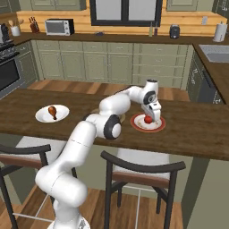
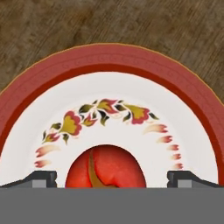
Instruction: Pick the chicken drumstick and tomato from their plates and place them in the bowl. Then put the bowl in the fridge.
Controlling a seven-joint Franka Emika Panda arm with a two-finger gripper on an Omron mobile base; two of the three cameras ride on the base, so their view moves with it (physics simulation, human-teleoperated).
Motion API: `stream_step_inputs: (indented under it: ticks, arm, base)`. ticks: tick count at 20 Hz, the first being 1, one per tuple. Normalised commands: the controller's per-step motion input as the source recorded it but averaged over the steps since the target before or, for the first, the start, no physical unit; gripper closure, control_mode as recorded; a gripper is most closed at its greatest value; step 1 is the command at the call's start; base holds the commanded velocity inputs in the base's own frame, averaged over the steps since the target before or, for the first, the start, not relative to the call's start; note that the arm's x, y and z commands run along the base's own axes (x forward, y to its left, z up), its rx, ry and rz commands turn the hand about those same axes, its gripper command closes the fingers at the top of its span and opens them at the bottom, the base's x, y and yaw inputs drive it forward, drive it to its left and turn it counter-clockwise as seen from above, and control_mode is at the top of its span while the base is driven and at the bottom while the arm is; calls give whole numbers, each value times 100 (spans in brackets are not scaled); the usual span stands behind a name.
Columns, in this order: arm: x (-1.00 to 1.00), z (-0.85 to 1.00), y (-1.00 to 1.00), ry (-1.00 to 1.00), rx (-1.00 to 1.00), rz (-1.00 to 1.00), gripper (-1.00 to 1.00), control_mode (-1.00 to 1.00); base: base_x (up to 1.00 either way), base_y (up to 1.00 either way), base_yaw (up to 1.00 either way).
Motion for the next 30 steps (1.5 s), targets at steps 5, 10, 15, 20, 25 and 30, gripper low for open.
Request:
stream_step_inputs:
  ticks: [5,10,15,20,25,30]
  arm:
    - [-18,-22,22,-3,0,-5,-100,-100]
    - [-3,-13,20,-6,0,-5,-100,-100]
    - [0,-54,0,-3,-1,-4,100,-100]
    - [-19,-44,0,-9,0,-2,100,-100]
    - [-52,13,2,-6,3,0,100,-100]
    - [-98,66,29,-2,3,9,100,-100]
  base:
    - [0,0,0]
    - [0,0,0]
    - [0,0,0]
    - [0,0,0]
    - [0,0,0]
    - [0,0,0]
